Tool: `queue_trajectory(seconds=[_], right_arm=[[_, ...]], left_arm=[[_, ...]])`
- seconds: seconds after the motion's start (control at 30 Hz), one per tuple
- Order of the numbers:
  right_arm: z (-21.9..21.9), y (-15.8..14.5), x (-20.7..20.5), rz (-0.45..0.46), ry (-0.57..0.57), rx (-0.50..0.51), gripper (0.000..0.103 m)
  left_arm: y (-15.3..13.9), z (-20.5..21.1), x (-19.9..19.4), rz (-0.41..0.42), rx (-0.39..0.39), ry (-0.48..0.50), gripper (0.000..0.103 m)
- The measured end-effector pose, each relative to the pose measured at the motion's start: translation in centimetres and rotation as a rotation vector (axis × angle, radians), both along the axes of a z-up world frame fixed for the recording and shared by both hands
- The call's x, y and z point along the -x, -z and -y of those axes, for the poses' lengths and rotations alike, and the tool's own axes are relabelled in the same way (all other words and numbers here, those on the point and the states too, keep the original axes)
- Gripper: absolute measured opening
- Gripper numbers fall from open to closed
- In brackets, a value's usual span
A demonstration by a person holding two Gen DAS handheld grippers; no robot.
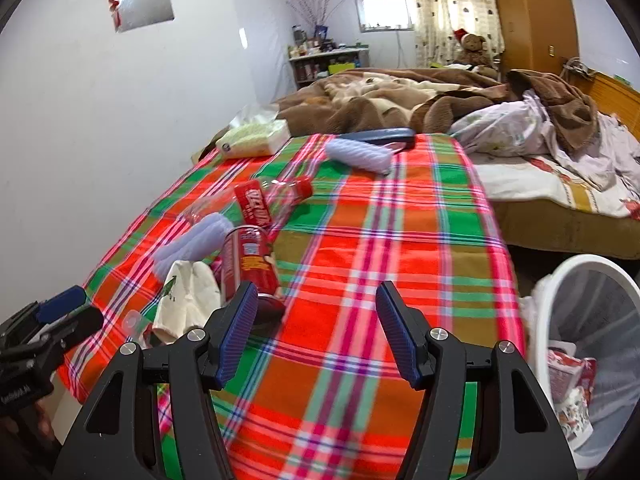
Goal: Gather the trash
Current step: 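Move both tools back over the trash on the bed cloth, then grasp the clear plastic cup with the left tool while the right tool grasps a red can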
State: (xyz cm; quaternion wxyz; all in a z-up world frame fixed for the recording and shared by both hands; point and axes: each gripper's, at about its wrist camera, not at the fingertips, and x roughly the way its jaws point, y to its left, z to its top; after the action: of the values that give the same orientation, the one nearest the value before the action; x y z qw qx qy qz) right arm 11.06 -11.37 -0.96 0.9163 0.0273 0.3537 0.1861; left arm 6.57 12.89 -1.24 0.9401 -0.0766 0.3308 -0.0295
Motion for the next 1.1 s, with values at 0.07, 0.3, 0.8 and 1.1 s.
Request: queue_trajectory(seconds=[0.07,0.3,0.8,1.1], right_arm=[[-0.7,0.1,-0.3,-0.005,-0.008,0.006,0.063],[-2.6,0.9,-1.6,-0.038,-0.038,0.018,0.063],[-5.4,2.0,-3.8,-0.094,-0.102,0.018,0.063],[-6.9,2.6,-4.5,-0.104,-0.128,0.059,0.063]], left_arm=[[0.6,-0.4,0.0,-0.016,-0.002,0.004,0.068],[3.0,-1.1,-0.8,-0.08,-0.009,0.008,0.069],[6.0,-1.2,-3.6,-0.143,0.013,0.026,0.069],[6.5,-1.9,-4.5,-0.157,0.024,0.01,0.067]])
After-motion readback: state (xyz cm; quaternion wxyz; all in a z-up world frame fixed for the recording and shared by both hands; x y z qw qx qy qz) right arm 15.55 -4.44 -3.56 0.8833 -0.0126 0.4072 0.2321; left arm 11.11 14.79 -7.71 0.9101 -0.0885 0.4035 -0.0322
